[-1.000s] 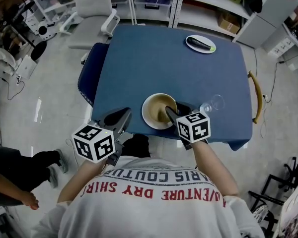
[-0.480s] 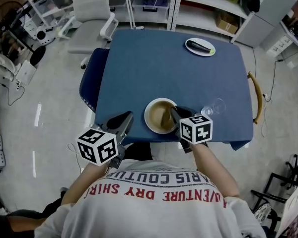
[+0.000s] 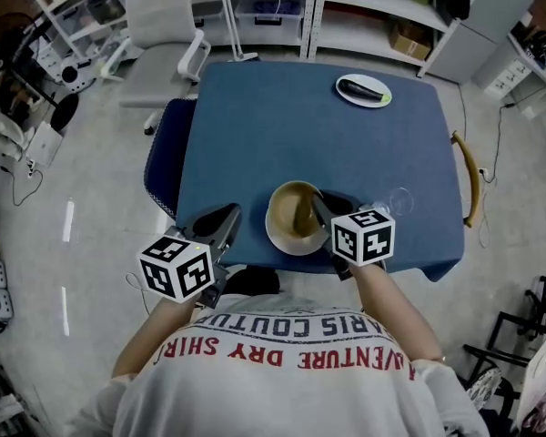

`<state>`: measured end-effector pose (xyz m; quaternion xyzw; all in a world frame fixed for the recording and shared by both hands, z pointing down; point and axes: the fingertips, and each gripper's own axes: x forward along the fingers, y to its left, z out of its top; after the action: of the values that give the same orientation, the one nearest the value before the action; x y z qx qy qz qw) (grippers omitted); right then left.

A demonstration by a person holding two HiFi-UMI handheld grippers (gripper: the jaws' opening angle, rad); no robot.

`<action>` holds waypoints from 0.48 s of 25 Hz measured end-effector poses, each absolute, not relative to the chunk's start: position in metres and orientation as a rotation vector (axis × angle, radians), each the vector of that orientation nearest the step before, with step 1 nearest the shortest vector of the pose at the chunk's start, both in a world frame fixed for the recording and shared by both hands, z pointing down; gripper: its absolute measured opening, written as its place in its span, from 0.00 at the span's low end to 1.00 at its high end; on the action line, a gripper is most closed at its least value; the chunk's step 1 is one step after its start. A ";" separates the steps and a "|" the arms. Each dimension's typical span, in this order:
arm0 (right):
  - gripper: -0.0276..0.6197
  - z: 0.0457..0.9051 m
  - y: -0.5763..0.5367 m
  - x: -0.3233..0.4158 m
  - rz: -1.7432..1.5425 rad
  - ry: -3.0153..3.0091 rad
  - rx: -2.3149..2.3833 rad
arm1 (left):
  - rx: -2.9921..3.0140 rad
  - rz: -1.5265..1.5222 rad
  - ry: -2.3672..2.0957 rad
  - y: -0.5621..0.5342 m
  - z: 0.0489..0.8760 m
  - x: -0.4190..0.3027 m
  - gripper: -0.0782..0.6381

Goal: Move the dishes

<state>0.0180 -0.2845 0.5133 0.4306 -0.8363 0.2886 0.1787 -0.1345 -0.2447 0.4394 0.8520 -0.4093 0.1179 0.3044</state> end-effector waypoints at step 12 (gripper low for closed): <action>0.09 0.481 -0.343 0.029 0.782 -2.368 1.345 | 2.280 0.307 -1.043 -0.279 0.436 -0.133 0.15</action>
<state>0.0293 -0.3433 0.4811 0.4689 -0.8260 0.2726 0.1535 -0.1335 -0.2787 0.4357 0.8602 -0.3934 0.1157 0.3031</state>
